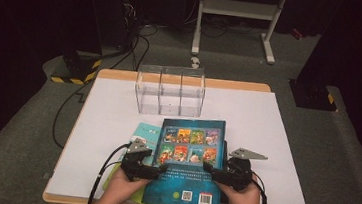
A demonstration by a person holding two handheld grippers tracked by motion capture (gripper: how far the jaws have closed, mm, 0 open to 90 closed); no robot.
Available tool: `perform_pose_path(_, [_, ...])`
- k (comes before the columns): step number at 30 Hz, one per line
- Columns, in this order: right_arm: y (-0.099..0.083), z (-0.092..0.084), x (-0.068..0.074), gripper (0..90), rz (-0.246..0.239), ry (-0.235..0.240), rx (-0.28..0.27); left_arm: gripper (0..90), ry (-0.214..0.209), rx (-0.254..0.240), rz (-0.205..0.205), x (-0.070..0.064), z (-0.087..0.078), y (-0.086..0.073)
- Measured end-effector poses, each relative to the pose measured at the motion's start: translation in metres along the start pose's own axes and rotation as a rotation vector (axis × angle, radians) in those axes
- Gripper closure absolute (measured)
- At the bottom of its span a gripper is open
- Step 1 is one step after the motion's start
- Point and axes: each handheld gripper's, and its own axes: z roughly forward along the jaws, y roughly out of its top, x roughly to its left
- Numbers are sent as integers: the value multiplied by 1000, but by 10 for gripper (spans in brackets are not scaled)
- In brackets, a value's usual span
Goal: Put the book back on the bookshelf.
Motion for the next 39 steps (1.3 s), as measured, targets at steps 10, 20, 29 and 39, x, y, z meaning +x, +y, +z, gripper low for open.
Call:
perform_pose_path(10, [2,-14,16,406,-111,-32,-93,30,-138,-29,-83,9,2,3])
perform_pose_path(20, [11,-16,21,415,-150,-21,-155,121,-130,-103,-27,5,-12,13])
perform_pose_path(29, [38,-7,25,480,-119,-16,-202,223,-37,-214,13,14,-31,28])
perform_pose_path(39, [69,-15,44,568,-173,-60,-301,376,35,-370,57,20,-54,44])
